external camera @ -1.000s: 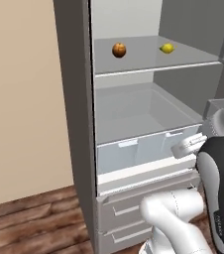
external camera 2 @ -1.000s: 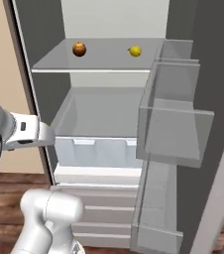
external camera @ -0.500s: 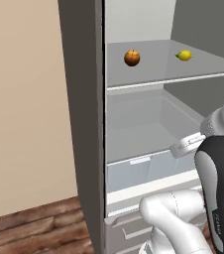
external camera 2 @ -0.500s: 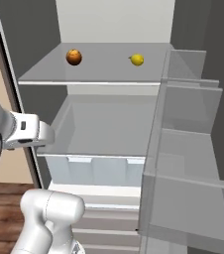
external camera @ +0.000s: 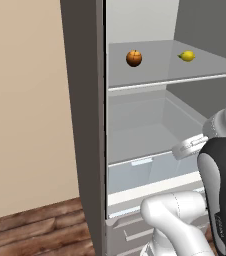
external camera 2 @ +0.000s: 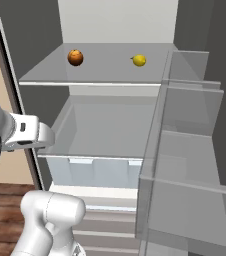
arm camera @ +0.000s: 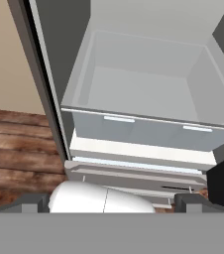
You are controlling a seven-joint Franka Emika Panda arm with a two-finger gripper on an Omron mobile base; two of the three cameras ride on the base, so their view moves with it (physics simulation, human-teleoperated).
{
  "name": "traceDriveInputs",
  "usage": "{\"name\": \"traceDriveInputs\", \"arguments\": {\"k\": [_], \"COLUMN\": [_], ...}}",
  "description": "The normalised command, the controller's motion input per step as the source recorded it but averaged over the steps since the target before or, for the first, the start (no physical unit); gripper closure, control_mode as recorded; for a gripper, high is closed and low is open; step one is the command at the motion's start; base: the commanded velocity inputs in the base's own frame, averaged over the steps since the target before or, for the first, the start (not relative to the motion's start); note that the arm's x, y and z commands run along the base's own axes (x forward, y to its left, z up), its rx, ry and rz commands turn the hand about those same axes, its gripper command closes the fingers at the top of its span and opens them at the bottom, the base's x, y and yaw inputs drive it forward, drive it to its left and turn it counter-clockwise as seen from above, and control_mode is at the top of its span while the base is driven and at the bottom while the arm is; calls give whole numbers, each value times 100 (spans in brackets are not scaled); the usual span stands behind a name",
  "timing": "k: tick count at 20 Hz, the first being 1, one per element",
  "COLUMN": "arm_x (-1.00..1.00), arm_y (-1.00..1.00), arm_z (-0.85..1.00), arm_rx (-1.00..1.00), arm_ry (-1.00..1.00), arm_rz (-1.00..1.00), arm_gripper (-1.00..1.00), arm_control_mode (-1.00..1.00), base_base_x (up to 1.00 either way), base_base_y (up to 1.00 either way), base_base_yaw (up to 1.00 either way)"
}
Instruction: Open the fridge, remove the orange, lemon, and steak, and place them on any counter.
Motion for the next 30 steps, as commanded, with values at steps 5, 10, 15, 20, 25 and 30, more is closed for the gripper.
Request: {"name": "traceDriveInputs", "arguments": {"k": [5, 10, 15, 20, 25, 30], "arm_x": [0, 0, 1, 0, 4, 6], "arm_y": [0, 0, 0, -1, -7, -29], "arm_z": [0, 0, 16, 62, 42, 20], "arm_rx": [0, 0, 0, -3, -1, 0], "arm_ry": [0, 0, -9, -11, -11, -5], "arm_rz": [0, 0, 0, -1, 0, 0], "arm_gripper": [-100, -100, -100, -100, -100, -100], "arm_control_mode": [100, -100, -100, -100, -100, -100], "base_base_x": [34, 0, 0, 0, 0, 0], "base_base_y": [0, 0, 0, 0, 0, 0], "base_base_yaw": [1, 0, 0, 0, 0, 0]}}
